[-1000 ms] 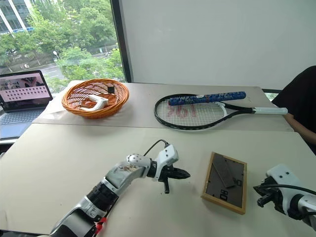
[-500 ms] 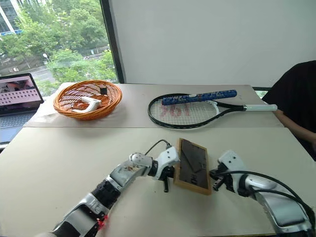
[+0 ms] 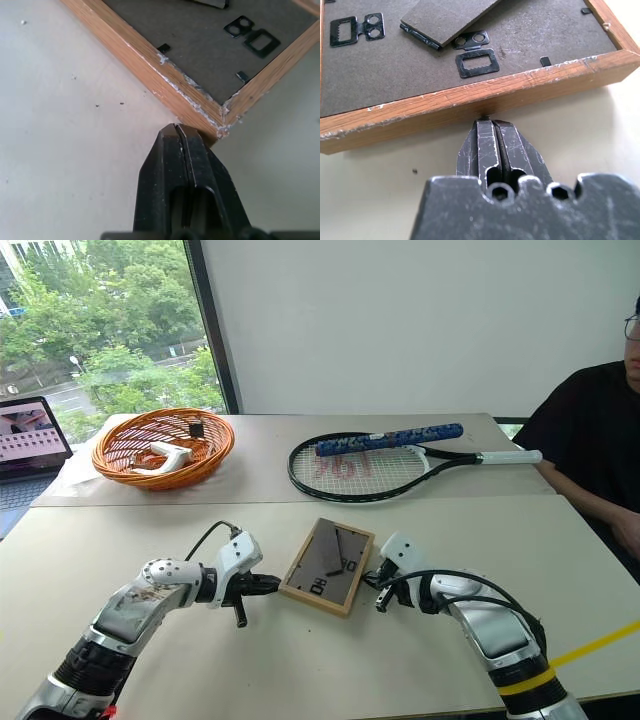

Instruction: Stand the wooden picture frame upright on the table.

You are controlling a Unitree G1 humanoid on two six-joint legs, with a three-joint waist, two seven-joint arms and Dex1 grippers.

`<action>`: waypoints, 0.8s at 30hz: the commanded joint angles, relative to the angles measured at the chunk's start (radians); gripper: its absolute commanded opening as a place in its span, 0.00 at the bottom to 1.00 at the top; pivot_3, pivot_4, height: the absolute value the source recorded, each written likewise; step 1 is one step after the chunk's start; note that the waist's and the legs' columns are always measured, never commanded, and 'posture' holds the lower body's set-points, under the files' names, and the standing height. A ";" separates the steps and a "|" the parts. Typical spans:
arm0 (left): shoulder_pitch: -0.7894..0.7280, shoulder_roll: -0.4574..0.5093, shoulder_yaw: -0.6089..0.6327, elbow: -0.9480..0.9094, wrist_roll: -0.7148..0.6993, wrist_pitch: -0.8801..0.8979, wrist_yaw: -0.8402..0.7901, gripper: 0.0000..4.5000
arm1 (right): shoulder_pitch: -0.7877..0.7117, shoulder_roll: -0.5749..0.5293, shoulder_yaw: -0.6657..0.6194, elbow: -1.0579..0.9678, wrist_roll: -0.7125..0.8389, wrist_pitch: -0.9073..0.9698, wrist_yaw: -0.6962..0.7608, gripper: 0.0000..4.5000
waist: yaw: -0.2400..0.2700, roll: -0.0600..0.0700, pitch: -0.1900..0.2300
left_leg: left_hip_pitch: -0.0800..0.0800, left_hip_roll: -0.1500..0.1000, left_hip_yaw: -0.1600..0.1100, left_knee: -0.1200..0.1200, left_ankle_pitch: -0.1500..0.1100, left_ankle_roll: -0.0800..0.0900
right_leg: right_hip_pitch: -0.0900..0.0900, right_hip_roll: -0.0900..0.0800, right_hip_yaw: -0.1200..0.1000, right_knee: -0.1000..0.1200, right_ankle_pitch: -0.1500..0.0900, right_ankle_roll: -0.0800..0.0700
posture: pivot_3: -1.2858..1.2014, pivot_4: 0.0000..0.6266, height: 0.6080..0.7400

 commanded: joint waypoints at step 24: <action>0.047 -0.002 0.130 0.017 -0.098 0.172 0.156 0.01 | 0.005 -0.069 0.119 -0.093 -0.046 0.105 0.196 0.00 | 0.039 -0.002 -0.002 | 0.001 0.000 -0.004 -0.005 0.000 0.000 | 0.000 -0.001 -0.007 -0.001 -0.004 -0.004 | 0.52 0.24 0.67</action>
